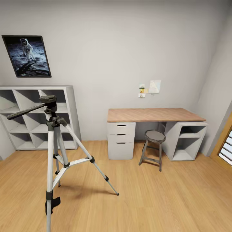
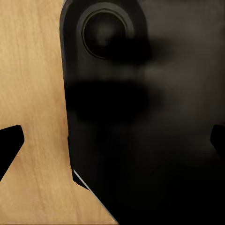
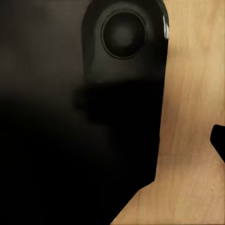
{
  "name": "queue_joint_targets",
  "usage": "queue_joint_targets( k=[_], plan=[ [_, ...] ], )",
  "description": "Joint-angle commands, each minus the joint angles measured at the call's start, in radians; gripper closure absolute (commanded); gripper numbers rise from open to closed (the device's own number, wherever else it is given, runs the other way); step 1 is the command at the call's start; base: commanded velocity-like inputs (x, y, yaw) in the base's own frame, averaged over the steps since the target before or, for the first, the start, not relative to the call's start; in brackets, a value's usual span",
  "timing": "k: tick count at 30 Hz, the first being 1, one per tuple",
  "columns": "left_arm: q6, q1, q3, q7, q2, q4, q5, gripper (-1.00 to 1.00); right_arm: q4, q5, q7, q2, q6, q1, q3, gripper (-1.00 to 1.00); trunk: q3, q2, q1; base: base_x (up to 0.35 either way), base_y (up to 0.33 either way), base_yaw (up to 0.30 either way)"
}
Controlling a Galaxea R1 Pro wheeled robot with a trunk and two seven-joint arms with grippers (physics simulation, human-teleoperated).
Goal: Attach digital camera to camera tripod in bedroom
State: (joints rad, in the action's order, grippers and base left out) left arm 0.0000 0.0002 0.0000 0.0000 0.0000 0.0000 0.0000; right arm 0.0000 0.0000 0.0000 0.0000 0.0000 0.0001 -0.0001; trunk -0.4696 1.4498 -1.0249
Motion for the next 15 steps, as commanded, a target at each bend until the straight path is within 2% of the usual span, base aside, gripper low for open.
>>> queue_joint_targets(
  k=[1, 3, 15],
  plan=[
    [0.000, 0.000, 0.000, 0.000, 0.000, 0.000, 0.000, -1.00, 0.000, 0.000, 0.000, 0.000, 0.000, 0.000, 0.000, -1.00, 0.000, 0.000, 0.000, 0.000, 0.000, 0.000],
    [0.000, -0.002, 0.001, -0.002, -0.001, 0.000, -0.001, -1.00, -0.006, 0.003, 0.000, 0.011, 0.007, -0.006, 0.003, -1.00, 0.000, 0.000, 0.000, 0.000, 0.000, 0.000],
    [0.000, -0.002, 0.001, -0.002, -0.001, 0.000, 0.000, -1.00, -0.006, 0.003, -0.001, 0.011, 0.006, -0.006, 0.002, -1.00, 0.000, 0.000, 0.000, 0.000, 0.000, 0.000]
  ],
)
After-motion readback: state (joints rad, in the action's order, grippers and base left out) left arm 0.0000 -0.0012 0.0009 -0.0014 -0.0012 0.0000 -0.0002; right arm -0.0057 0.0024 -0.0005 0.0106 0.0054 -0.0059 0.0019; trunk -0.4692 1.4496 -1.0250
